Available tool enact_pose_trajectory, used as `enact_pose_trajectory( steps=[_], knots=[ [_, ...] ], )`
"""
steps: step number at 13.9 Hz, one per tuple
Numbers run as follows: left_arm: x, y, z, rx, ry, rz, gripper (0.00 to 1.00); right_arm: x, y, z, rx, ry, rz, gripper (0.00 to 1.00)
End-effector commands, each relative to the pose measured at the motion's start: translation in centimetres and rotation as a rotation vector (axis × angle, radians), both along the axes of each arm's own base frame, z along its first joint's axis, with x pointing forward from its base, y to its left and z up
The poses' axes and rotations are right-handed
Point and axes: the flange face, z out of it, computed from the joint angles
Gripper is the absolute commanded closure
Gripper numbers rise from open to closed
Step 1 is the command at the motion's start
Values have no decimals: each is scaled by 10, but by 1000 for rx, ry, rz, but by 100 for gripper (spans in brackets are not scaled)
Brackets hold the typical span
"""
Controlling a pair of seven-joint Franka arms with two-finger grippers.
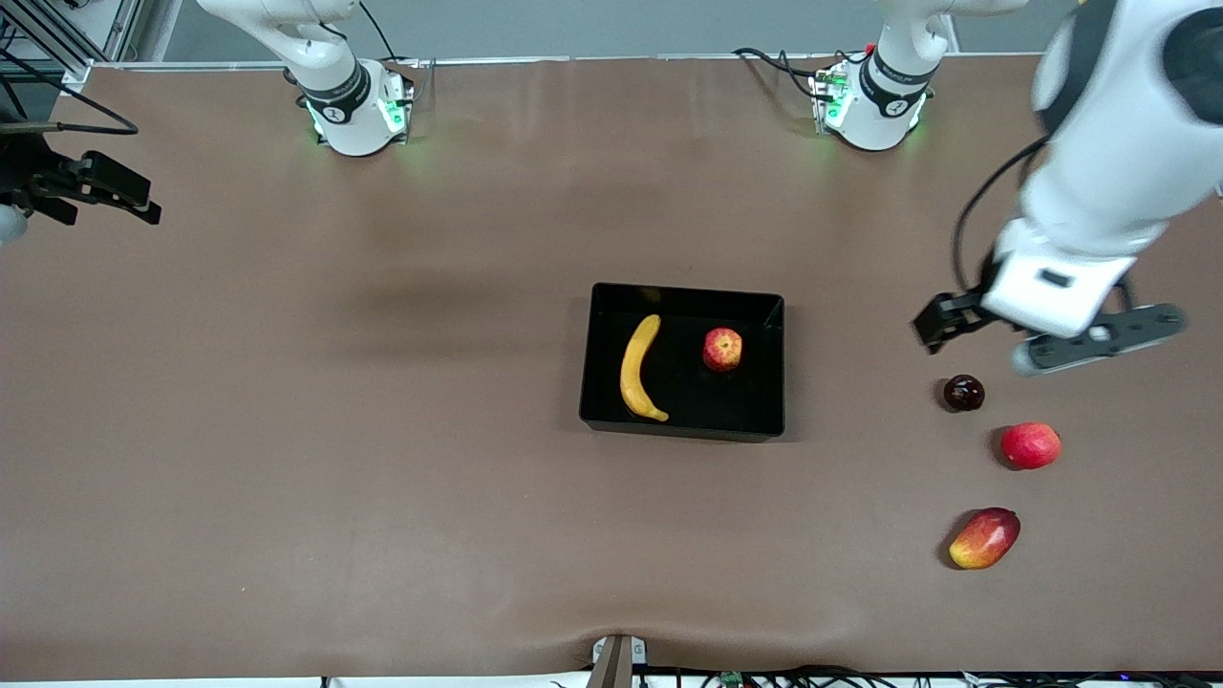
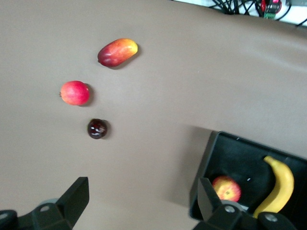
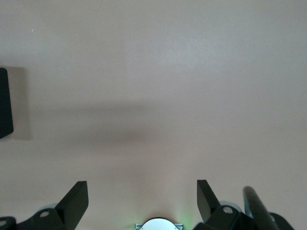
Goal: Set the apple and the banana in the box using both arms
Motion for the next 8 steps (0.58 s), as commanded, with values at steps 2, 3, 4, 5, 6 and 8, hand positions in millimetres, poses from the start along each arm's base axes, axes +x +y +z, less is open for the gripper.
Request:
enact_pose_trajectory(
  steps=[2,3,4,5,6,8],
  knots=[
    [-34,58,5,-81,42,-43,0,-3,-6,2,27,-6,-20,0],
    [-42,67,6,-84,49,-68,0,-3,-6,1,27,-4,-20,0],
    [-51,74,9,-80,50,-86,0,-3,-6,1,27,-6,-17,0],
    [-60,78,10,-78,52,-88,0,-3,-5,1,27,-4,-16,0],
    [-67,79,12,-76,52,-88,0,-3,-4,1,25,-3,-14,0],
    [-70,82,14,-74,51,-133,0,-4,-3,2,25,-1,-14,0]
  ],
)
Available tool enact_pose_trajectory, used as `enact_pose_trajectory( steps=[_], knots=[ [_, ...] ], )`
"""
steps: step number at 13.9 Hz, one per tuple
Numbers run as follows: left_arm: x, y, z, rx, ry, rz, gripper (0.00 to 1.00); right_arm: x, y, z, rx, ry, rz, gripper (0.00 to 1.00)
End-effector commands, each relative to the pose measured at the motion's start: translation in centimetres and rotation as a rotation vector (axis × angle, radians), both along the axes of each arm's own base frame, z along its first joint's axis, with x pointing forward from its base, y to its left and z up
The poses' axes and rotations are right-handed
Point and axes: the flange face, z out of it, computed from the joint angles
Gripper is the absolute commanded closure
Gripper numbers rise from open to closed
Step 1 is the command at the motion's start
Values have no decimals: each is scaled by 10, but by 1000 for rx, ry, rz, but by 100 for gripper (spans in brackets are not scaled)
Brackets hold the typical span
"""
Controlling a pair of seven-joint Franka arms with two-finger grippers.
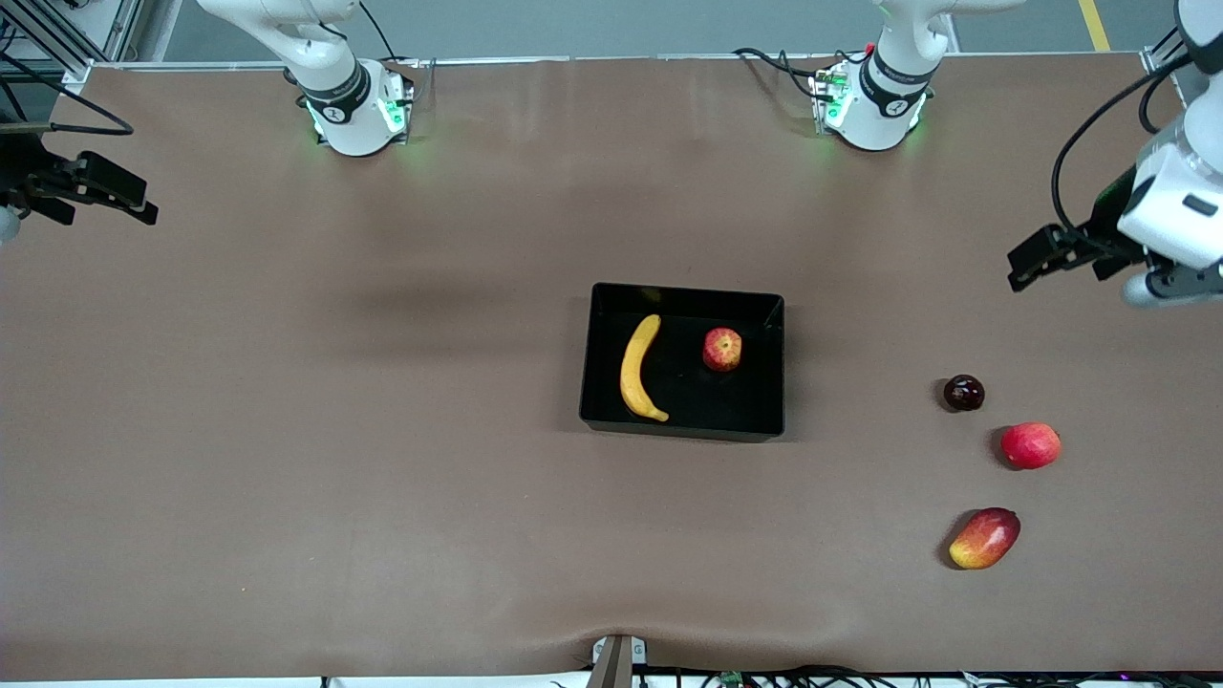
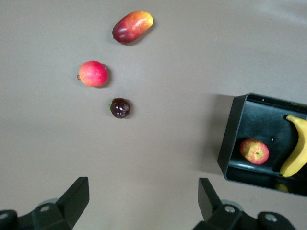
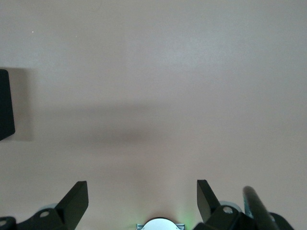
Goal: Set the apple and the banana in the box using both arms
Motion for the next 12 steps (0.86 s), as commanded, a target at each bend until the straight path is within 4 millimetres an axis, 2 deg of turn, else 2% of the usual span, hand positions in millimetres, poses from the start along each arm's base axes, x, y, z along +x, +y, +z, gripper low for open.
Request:
enact_pose_trajectory(
  steps=[1,4,8,12],
  knots=[
    [-14,8,6,-17,-12,-89,0,-4,0,2,17,-3,-7,0],
    [-15,18,9,-30,-8,-99,0,-3,8,9,16,-20,10,0],
    [-11,13,19,-20,-31,-116,0,-2,16,9,15,-21,27,0],
    [-12,17,24,-19,-25,-95,0,-7,8,4,-12,33,21,0]
  ],
)
